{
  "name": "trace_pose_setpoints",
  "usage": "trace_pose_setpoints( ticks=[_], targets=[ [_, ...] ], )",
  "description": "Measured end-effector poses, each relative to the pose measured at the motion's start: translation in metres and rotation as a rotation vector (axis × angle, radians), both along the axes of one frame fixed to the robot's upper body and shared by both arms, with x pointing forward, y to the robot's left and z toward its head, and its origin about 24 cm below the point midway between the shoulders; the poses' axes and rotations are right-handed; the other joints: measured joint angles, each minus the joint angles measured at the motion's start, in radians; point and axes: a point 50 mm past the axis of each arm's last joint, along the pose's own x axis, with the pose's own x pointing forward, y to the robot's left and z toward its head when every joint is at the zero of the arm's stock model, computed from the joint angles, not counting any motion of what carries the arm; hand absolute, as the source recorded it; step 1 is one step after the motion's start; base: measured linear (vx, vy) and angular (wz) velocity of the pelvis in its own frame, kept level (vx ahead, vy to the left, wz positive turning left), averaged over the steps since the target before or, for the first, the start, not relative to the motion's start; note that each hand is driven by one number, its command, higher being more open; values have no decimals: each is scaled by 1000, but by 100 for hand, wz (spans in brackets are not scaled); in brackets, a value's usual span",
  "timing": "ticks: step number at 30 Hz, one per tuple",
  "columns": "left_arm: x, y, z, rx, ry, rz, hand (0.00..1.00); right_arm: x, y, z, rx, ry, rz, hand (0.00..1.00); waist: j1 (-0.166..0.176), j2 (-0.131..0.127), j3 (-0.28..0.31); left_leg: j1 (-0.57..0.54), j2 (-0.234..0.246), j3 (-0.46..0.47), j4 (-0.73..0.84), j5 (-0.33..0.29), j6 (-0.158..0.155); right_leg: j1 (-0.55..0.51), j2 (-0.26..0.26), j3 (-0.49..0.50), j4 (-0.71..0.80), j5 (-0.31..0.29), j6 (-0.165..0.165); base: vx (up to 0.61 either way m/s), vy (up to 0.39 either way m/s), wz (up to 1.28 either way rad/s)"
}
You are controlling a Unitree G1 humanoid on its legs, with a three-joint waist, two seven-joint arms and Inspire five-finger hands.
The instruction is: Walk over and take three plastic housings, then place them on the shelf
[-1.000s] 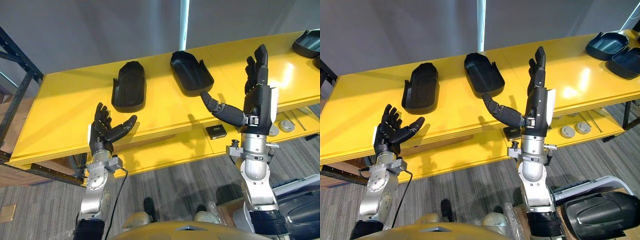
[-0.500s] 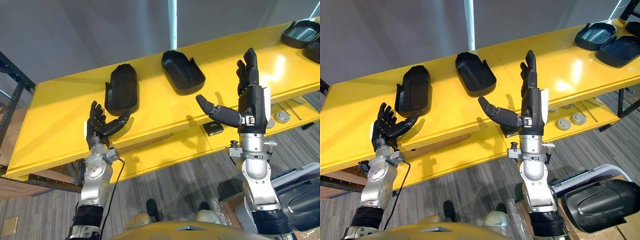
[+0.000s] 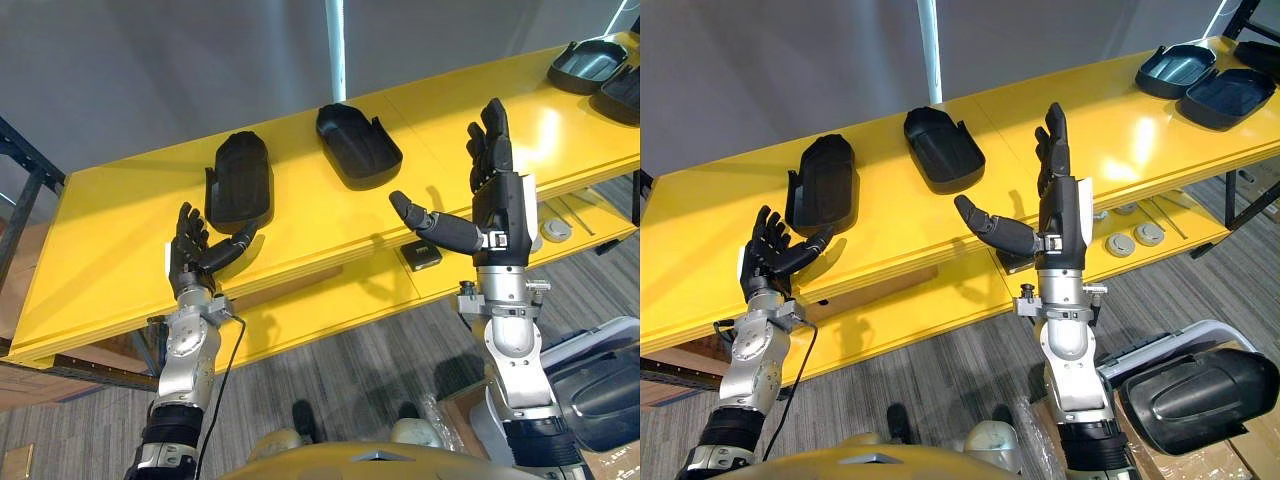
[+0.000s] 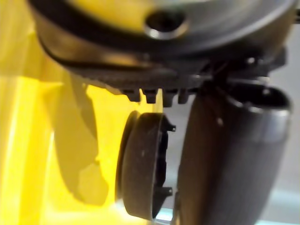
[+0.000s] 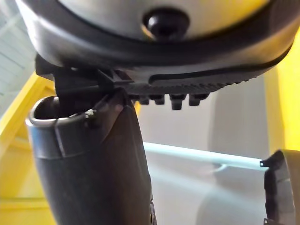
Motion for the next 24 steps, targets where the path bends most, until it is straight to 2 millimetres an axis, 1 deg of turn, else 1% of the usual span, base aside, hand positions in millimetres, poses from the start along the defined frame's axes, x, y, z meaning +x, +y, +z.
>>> trace_pose_setpoints(
  ticks=[11,13,15,18,21,23,24],
  targets=[
    [0,1,0,-26,-9,-19,100,1,4,0,-1,6,17,100,2,-3,-1,0,-1,-1,0,0,1,1,-1,-2,-2,3,3,0,0,0],
    [0,1,0,-43,-12,-22,100,1,5,0,-11,11,42,100,2,-3,-1,0,-2,-2,0,1,1,2,-1,-2,-1,3,4,0,0,0],
    [0,1,0,-45,-14,-33,100,1,8,-1,-23,26,108,100,2,-4,-1,0,-2,-3,0,1,1,3,-2,-5,-1,3,4,0,0,0],
    [1,0,1,-44,-16,-41,100,3,18,-2,-34,51,219,100,3,-7,0,0,-3,-10,0,1,1,6,-3,-12,-2,2,4,0,0,6],
    [3,-2,3,-43,-26,-58,100,7,38,1,-67,57,350,100,3,-11,1,-8,-6,-22,0,2,2,7,-11,-25,-1,2,4,-3,12,12],
    [6,-4,6,-43,-40,-72,100,10,52,4,-95,50,424,100,9,-13,1,-20,-7,-30,0,5,4,-2,-14,-32,8,2,3,-12,23,12],
    [8,-5,7,-43,-44,-76,100,10,55,5,-103,48,442,100,12,-13,1,-23,-8,-33,0,6,4,-4,-15,-35,11,1,3,-4,13,15]
  ],
)
